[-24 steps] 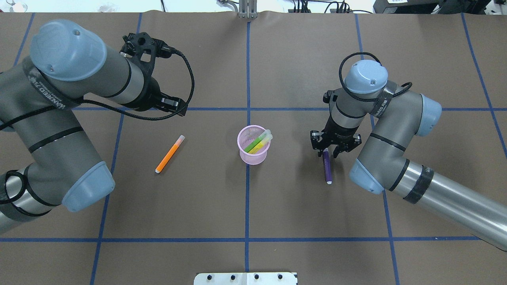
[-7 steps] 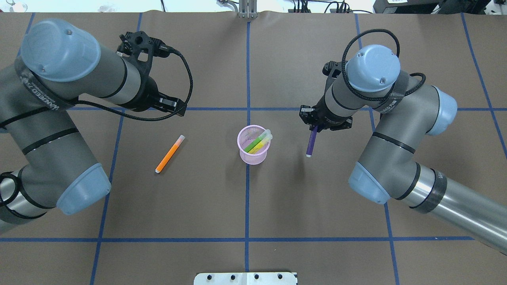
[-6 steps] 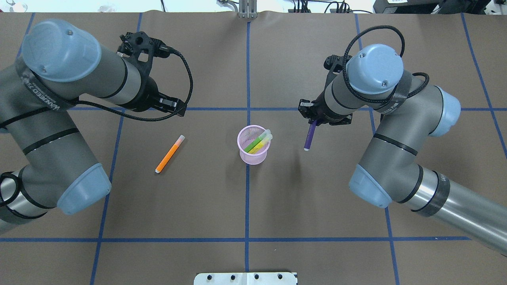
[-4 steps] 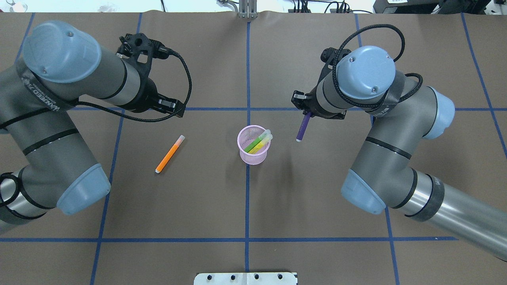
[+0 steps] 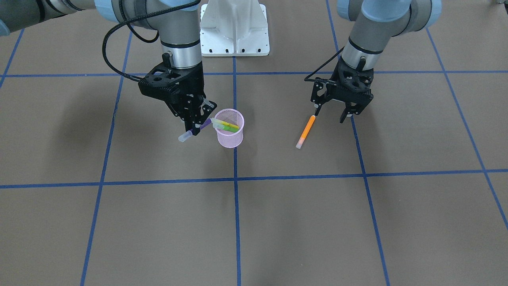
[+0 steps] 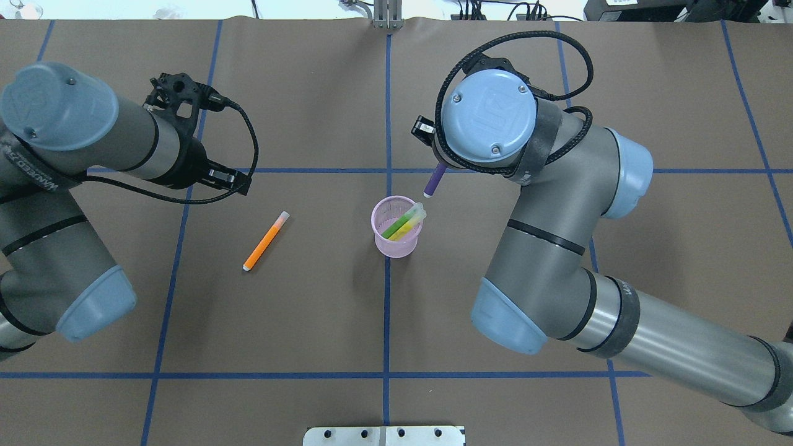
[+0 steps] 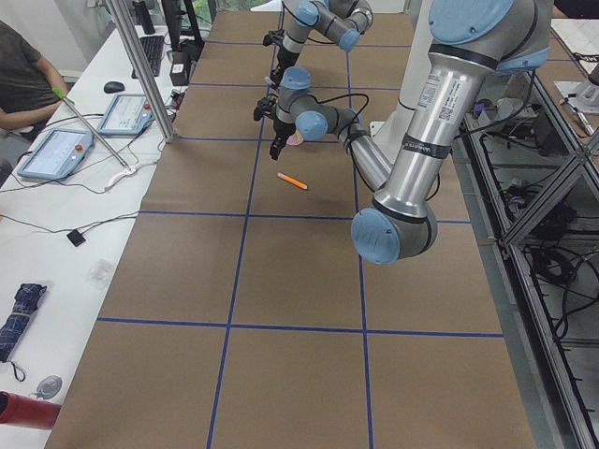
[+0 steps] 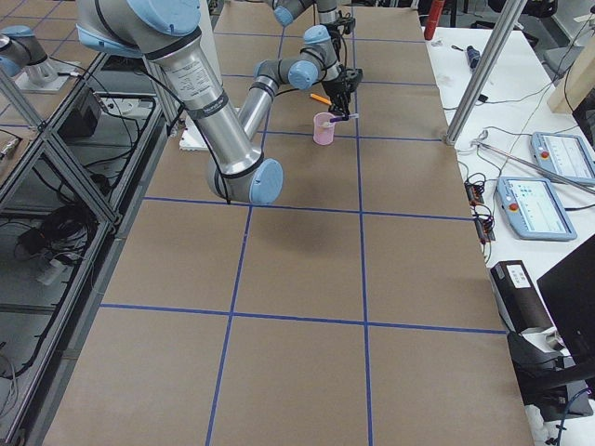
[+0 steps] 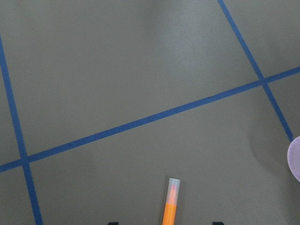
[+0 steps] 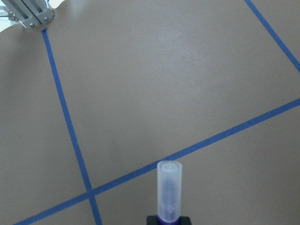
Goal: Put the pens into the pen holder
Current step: 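Lower the purple marker into the cup and open the right gripper, then withdraw the right gripper while the left gripper reaches to the orange marker, then grasp the orange marker with the left gripper and lift it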
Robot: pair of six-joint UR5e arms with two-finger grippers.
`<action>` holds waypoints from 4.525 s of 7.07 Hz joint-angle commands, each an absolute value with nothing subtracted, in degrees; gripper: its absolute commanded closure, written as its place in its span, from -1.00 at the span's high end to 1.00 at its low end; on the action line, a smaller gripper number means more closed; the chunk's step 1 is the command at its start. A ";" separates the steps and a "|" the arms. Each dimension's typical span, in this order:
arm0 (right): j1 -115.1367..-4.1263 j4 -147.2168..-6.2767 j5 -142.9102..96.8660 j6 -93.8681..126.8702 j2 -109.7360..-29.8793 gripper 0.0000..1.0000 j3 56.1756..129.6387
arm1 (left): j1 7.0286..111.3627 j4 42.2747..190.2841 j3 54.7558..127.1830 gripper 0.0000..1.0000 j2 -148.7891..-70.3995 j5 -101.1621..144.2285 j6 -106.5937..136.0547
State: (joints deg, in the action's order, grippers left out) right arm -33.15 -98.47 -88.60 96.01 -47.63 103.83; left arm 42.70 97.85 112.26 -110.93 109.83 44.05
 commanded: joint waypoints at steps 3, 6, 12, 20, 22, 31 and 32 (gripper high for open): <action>-24.28 -101.84 -73.43 109.58 -43.51 -1.00 98.52 | 44.38 98.35 112.24 0.55 -108.81 109.95 43.77; -19.96 -102.13 -68.65 110.21 -44.12 -1.00 98.44 | 44.38 98.35 112.15 0.55 -108.81 109.86 43.86; -24.31 -102.22 -77.63 101.82 -44.99 1.00 103.32 | 45.18 96.25 106.99 0.56 -112.58 111.34 43.86; -58.71 -101.60 -119.09 54.85 -65.12 1.00 107.94 | 39.72 73.04 87.81 0.27 -131.66 120.59 14.89; -61.24 -101.51 -123.01 51.52 -65.92 1.00 106.01 | 39.82 73.12 86.57 0.99 -131.66 119.88 14.68; -61.87 -101.51 -124.10 50.54 -66.09 1.00 104.94 | 38.15 77.96 82.18 0.30 -131.13 119.62 15.38; -61.87 -101.51 -124.10 50.54 -66.09 1.00 104.94 | 37.71 77.96 82.00 0.30 -131.13 119.62 15.38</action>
